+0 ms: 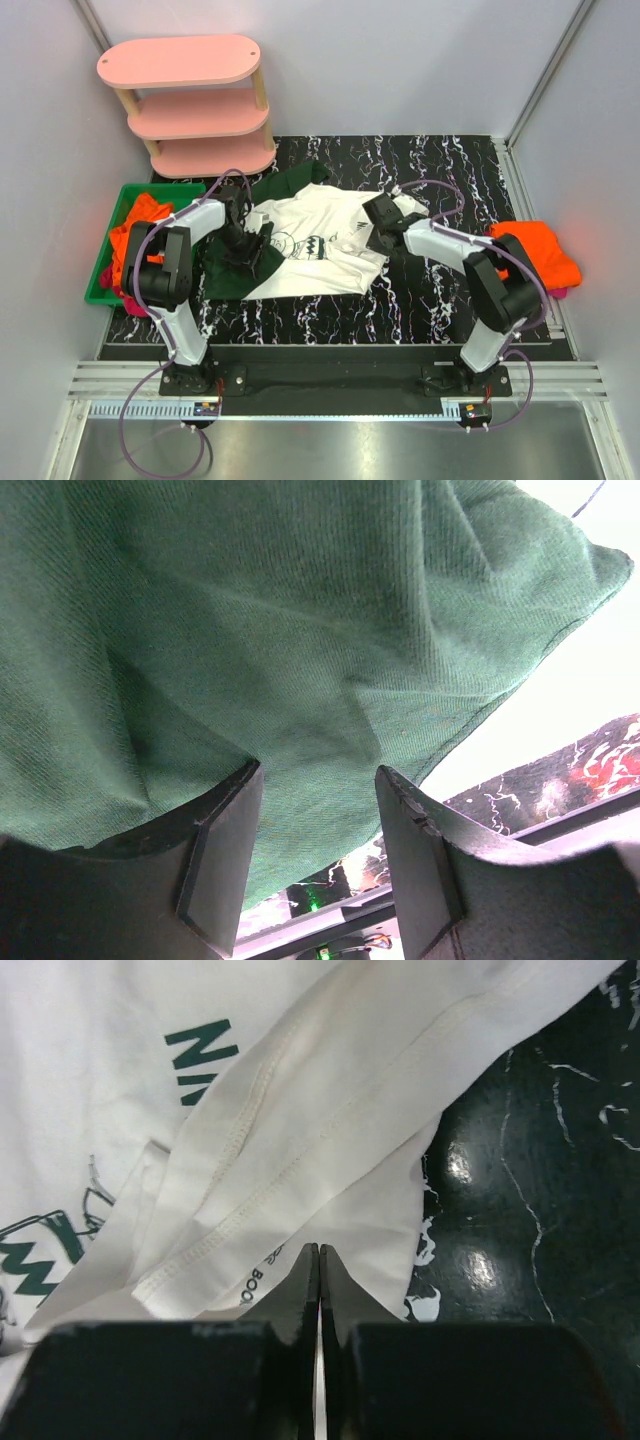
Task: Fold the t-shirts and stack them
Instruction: Fold the flattened tshirt in 1/3 of the way
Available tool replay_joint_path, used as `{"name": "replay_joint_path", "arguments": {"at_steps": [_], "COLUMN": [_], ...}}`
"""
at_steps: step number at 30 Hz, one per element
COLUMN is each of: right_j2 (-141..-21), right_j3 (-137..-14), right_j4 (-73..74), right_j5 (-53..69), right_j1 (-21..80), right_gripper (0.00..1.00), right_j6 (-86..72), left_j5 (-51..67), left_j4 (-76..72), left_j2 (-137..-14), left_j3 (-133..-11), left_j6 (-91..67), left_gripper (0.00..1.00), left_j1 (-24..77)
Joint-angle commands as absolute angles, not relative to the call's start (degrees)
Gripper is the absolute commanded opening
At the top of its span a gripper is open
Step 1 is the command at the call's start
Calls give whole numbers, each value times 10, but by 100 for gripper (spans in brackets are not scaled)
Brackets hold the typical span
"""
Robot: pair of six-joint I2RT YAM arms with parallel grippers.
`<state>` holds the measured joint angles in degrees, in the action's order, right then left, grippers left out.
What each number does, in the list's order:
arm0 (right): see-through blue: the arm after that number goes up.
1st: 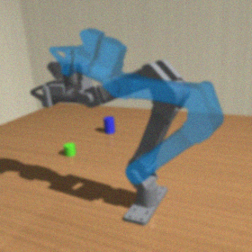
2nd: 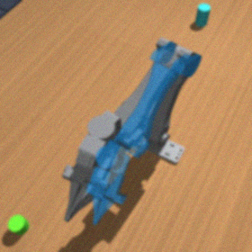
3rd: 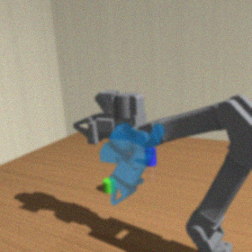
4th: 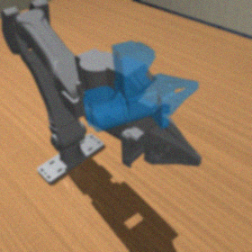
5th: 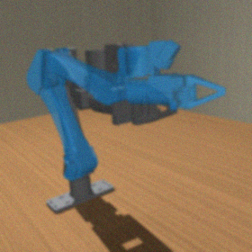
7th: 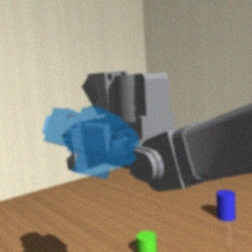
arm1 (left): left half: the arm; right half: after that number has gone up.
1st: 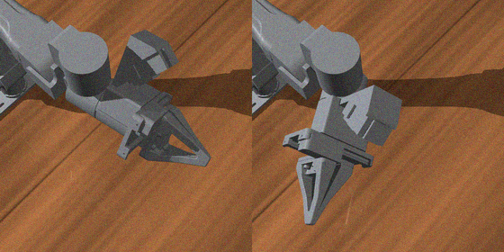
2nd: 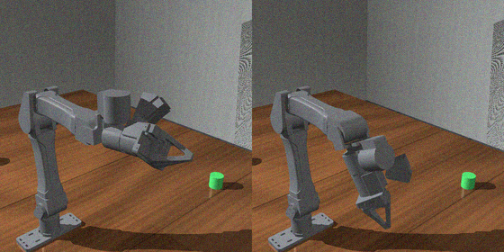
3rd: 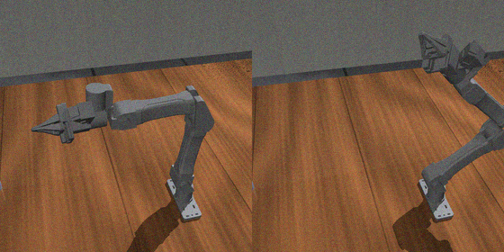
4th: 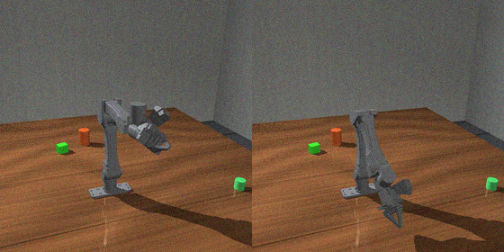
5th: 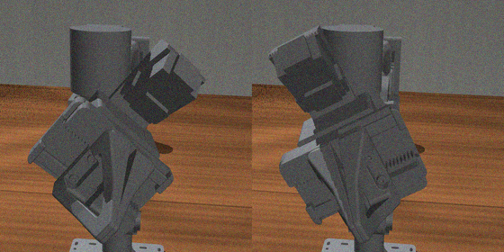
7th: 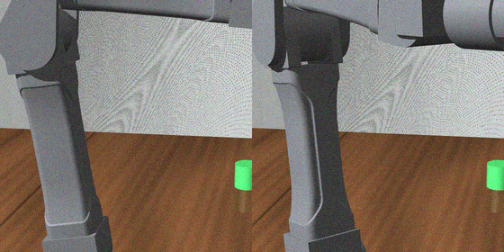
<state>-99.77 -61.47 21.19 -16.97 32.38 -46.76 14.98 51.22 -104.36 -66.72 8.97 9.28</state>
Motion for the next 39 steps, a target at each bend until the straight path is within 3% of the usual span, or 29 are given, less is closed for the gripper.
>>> {"name": "replay_joint_path", "arguments": {"at_steps": [1, 3, 4, 5, 7, 9, 22, 39], "right_j2": [-911, -893, -895, -903, -915, -919, -1008, -1011], "right_j3": [-592, -585, -588, -591, -591, -580, -635, -656], "right_j4": [213, 207, 206, 204, 180, 144, 127, 124], "right_j5": [-223, -210, -174, -153, -118, -111, -120, -164], "right_j1": [330, 330, 330, 331, 349, 365, 395, 395], "right_gripper": [0, 2, 9, 24, 34, 38, 37, 39], "right_j6": [-469, -467, -462, -461, -468, -486, -491, -503], "left_j5": [147, 149, 150, 151, 155, 156, 151, 156], "left_j4": [504, 504, 503, 503, 503, 503, 504, 503], "left_j2": [-1041, -1043, -1045, -1047, -1050, -1053, -1050, -1063], "left_j3": [-657, -658, -659, -660, -663, -667, -661, -667], "left_j6": [93, 91, 91, 91, 88, 87, 92, 95], "left_gripper": [56, 56, 56, 55, 56, 56, 56, 55], "left_j1": [93, 93, 93, 93, 93, 93, 93, 93]}}
